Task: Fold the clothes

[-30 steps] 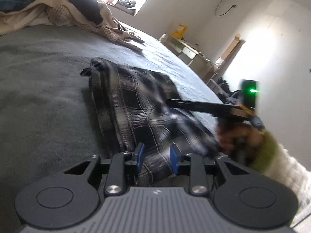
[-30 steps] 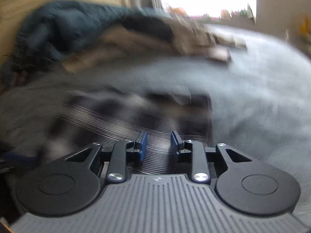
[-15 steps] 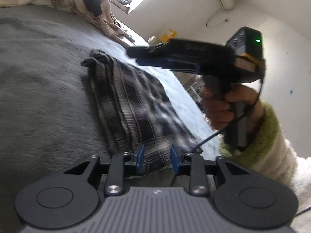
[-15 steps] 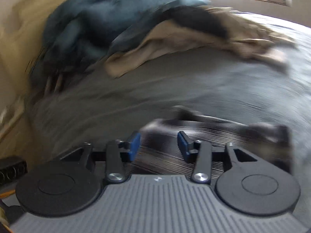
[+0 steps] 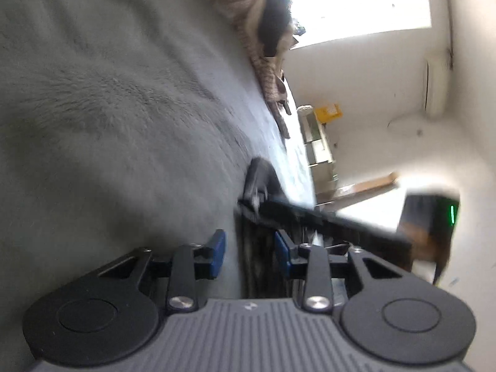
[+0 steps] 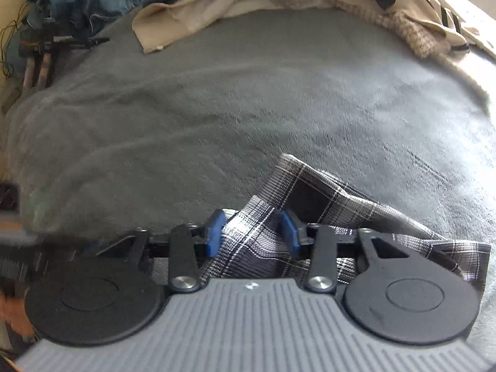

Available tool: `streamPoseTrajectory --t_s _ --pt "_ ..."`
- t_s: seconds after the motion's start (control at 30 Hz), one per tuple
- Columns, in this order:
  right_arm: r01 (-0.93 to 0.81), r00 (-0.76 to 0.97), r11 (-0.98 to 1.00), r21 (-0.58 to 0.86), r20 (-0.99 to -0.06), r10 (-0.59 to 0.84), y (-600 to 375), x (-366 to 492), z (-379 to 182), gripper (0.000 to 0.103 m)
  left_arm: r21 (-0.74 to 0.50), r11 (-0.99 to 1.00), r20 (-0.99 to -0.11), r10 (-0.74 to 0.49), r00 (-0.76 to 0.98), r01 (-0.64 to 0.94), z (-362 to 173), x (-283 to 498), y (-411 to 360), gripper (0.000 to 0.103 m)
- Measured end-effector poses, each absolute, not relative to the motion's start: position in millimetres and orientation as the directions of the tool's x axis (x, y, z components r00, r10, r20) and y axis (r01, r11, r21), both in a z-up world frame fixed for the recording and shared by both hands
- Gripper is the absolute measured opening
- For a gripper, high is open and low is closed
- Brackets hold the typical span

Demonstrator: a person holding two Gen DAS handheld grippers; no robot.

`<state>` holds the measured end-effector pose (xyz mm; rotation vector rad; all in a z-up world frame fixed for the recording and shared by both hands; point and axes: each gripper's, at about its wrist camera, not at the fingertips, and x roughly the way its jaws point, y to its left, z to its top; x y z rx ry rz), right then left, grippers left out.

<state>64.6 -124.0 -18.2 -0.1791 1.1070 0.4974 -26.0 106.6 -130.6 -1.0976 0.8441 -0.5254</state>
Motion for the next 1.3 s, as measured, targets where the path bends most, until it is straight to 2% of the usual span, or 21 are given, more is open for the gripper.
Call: streamPoseTrajectory --t_s 0.03,0.07,0.17,0.47,0.6,0.83,0.9,0.97,1.03,1.13,1.27,1.3 --pt "-0.465 0.365 0.879 0.109 -0.881 0.302 -126 62 -17 0.011 -0.934 0.352 -0.316 -0.749 0.583 -0.053 -135 -16 108 0.032" --pt "-0.456 0.385 0.882 0.116 -0.868 0.314 -130 59 -14 0.007 -0.945 0.319 -0.302 -0.76 0.576 -0.075 -139 -6 109 0.033" --pt "-0.429 0.434 0.887 0.173 -0.821 0.371 -142 51 -6 0.004 -0.956 0.284 -0.279 -0.788 0.549 -0.077 -143 18 103 0.033" --pt "-0.37 0.473 0.857 0.36 -0.721 0.507 -158 56 -1 0.003 -0.971 0.232 -0.224 -0.824 0.52 -0.051 -154 38 98 0.033" --pt "-0.34 0.455 0.836 0.43 -0.703 0.546 -153 68 -14 0.004 -0.976 0.206 -0.212 -0.829 0.517 -0.069 -157 40 102 0.027" --pt "-0.301 0.532 0.82 0.487 -0.628 0.568 -173 49 7 0.008 -0.981 0.188 -0.184 -0.832 0.523 -0.046 -158 38 104 0.032" --pt "-0.324 0.55 0.841 0.433 -0.637 0.54 -171 31 17 0.017 -0.981 0.189 -0.184 -0.83 0.526 -0.046 -156 39 104 0.035" --pt "-0.359 0.559 0.86 0.362 -0.654 0.509 -165 10 21 0.045 -0.979 0.196 -0.193 -0.825 0.531 -0.051 -153 39 105 0.037" --pt "-0.409 0.562 0.876 0.257 -0.685 0.463 -151 -9 19 0.055 -0.975 0.218 -0.21 -0.812 0.544 -0.051 -147 41 105 0.041" --pt "-0.481 0.614 0.877 0.004 -0.713 0.339 -120 -28 6 0.063 -0.966 0.254 -0.24 -0.795 0.558 -0.053 -138 45 106 0.046" --pt "-0.532 0.71 0.764 -0.364 -0.684 0.169 -78 -40 -14 0.067 -0.938 0.347 -0.296 -0.759 0.58 -0.025 -128 52 109 0.047" --pt "-0.544 0.715 0.73 -0.414 -0.684 0.145 -70 -37 -17 0.068 -0.929 0.369 -0.307 -0.748 0.588 -0.016 -126 53 110 0.047"
